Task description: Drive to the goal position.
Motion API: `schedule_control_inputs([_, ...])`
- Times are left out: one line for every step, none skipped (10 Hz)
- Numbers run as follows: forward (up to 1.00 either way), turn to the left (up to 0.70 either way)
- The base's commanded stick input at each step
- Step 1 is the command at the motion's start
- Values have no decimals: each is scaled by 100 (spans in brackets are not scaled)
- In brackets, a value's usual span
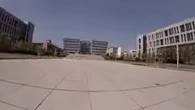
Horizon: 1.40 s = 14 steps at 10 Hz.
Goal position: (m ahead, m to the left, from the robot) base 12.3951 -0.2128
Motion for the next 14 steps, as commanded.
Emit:
schedule_control_inputs([4, 0])
schedule_control_inputs([4, 0])
schedule_control_inputs([4, 0])
schedule_control_inputs([4, 0])
schedule_control_inputs([4, 0])
schedule_control_inputs([4, 0])
schedule_control_inputs([4, 0])
schedule_control_inputs([4, 0])
schedule_control_inputs([4, 0])
schedule_control_inputs([4, 0])
schedule_control_inputs([4, 0])
schedule_control_inputs([4, 0])
schedule_control_inputs([4, 0])
schedule_control_inputs([4, 0])
